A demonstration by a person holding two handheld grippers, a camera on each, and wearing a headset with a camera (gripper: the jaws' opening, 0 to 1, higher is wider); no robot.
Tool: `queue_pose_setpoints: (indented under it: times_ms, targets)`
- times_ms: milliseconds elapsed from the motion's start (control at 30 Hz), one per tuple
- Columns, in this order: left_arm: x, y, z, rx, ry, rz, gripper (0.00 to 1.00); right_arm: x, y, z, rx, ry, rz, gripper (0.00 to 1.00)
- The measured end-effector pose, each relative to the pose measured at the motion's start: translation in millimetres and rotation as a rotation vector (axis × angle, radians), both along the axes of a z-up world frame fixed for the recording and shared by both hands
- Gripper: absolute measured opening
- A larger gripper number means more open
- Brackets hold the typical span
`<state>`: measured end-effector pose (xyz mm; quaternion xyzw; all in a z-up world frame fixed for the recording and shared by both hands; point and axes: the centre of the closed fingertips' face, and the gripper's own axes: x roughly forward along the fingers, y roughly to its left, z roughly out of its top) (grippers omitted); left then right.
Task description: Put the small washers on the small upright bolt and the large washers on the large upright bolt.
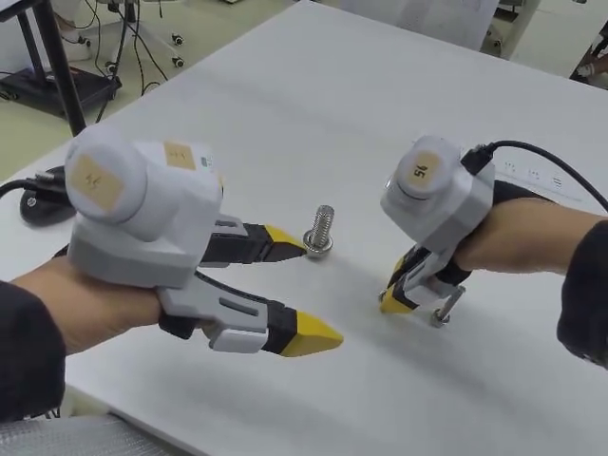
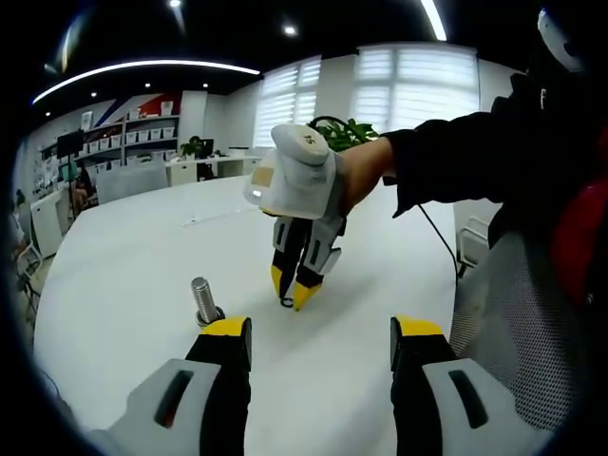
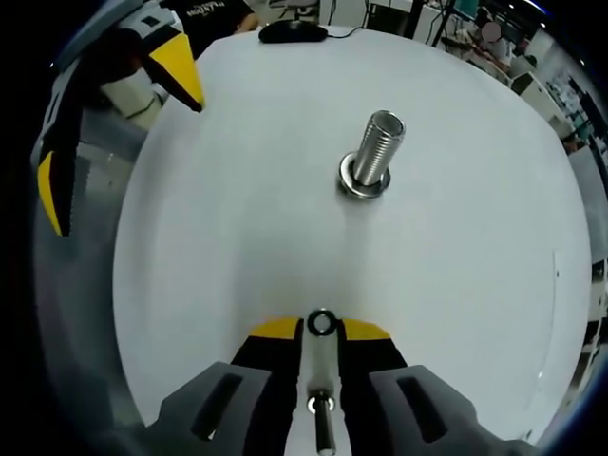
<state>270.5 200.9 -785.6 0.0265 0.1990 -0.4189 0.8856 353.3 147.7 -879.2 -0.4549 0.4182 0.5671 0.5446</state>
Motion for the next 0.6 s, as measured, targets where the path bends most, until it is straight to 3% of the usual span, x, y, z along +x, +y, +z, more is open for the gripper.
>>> queue_pose_setpoints:
  times_ms: [600]
  targets:
    - [-0.2, 0.5, -0.1, -0.002, 0.002, -0.002, 0.58, 1.7, 2.2, -1.0, -0.011, -0.01, 0.006, 0.14]
